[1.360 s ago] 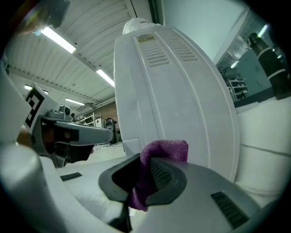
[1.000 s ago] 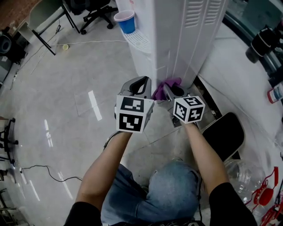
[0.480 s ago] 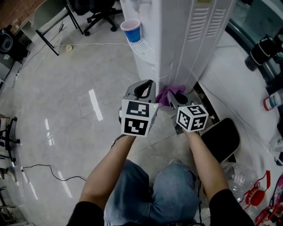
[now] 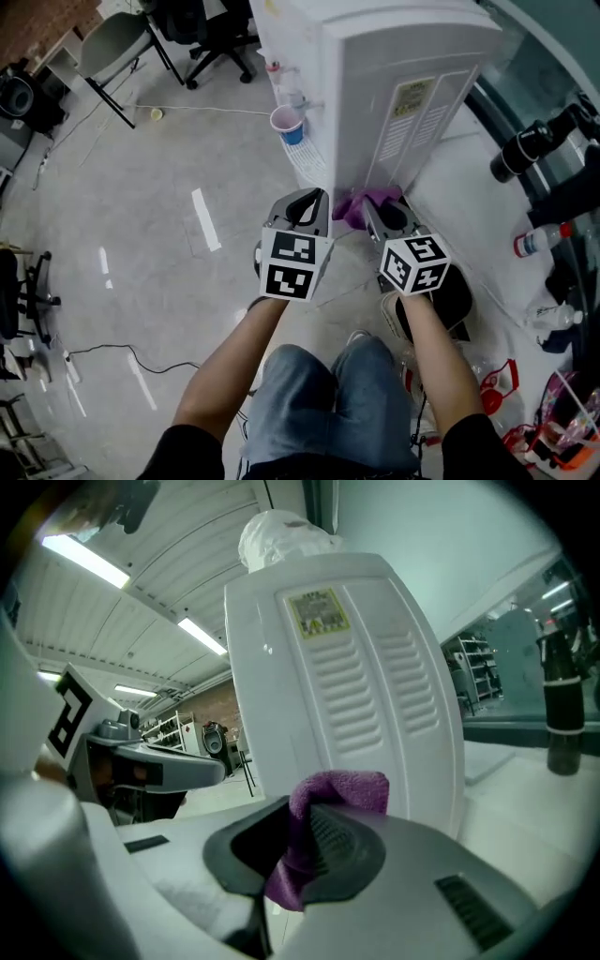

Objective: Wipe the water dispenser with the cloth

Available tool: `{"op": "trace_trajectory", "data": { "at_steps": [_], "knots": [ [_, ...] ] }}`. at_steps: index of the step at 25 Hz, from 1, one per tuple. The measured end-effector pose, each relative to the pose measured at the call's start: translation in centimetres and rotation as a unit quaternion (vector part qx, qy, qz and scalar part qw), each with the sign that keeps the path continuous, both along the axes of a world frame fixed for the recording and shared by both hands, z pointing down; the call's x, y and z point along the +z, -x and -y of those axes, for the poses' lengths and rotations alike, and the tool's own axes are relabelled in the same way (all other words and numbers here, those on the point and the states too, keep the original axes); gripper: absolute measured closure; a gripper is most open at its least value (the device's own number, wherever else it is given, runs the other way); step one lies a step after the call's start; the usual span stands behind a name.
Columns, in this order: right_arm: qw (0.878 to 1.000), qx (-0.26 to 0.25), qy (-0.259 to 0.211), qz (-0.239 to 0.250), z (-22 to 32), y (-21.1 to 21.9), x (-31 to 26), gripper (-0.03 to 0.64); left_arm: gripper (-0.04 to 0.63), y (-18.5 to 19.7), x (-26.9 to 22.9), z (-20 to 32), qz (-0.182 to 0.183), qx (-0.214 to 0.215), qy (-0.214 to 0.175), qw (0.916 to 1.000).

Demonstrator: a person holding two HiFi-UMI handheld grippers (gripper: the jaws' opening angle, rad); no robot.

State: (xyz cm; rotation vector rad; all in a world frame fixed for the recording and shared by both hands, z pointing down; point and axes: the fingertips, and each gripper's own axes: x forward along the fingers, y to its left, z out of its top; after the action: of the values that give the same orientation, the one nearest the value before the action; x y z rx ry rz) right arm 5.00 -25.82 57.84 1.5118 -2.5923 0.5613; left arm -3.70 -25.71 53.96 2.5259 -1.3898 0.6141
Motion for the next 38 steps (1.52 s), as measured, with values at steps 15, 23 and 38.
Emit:
{"op": "trace_trajectory", "data": {
  "at_steps": [15, 23, 38],
  "knots": [
    [0.999, -0.003, -0.013, -0.048, -2.1, -3.0, -29.5, 0.584, 0.566, -1.0, -27.2, -1.2, 0.005, -0.004, 0.005, 1.0000],
    [0.996, -0.012, -0.053, -0.065, -2.7, -4.0, -42.2, 0.584, 0.566, -2.3, -39.0, -1.7, 0.000, -0.011, -0.027, 0.9996],
    [0.988, -0.010, -0.103, -0.116, -4.6, -5.2, -50.4, 0.584, 0.566, 1.1, -45.2, -3.1, -0.004, -0.046, -0.060, 0.9971]
  ]
}}
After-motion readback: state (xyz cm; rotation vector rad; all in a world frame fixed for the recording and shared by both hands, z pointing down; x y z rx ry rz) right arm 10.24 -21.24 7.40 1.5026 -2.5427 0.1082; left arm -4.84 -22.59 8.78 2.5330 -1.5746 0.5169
